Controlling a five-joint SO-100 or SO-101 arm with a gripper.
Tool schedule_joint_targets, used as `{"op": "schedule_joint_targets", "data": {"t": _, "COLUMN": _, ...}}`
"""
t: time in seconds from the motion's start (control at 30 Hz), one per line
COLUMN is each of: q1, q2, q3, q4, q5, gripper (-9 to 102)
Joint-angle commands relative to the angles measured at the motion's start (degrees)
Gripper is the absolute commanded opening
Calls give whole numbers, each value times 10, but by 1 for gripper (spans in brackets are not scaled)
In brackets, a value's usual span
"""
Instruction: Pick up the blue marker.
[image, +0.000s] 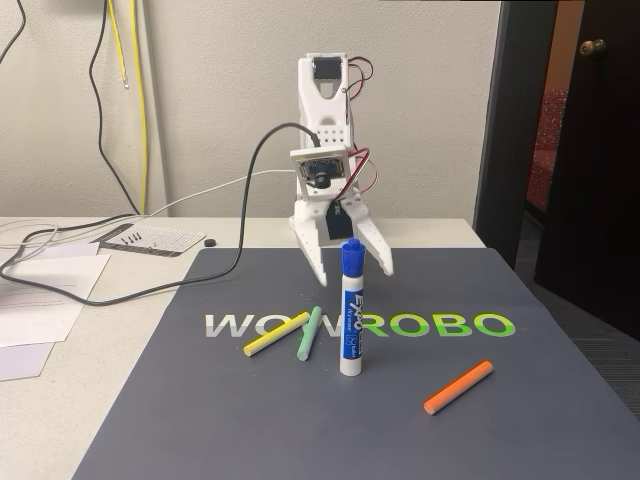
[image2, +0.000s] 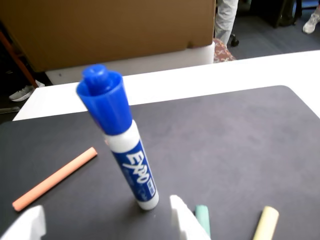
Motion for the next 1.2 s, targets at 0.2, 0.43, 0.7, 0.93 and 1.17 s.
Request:
{"op": "schedule_joint_targets", "data": {"t": 0.2, "q1": 10, "q2": -54, "q3": -94, "q4": -25, "q5": -11, "gripper": 36}}
{"op": "schedule_joint_targets", "data": {"t": 0.43, "q1": 11, "q2": -98, "q3": -156, "q4": -17, "q5": -7, "gripper": 35}}
{"op": "schedule_joint_targets", "data": {"t": 0.7, "q1": 12, "q2": -167, "q3": -231, "q4": -19, "q5": -15, "gripper": 35}}
{"op": "schedule_joint_targets", "data": {"t": 0.93, "q1": 11, "q2": -181, "q3": -243, "q4": -21, "q5": -15, "gripper": 23}}
{"op": "schedule_joint_targets", "data": {"t": 1.17, "q1": 6, "q2": -171, "q3": -231, "q4": -18, "q5": 0, "gripper": 11}}
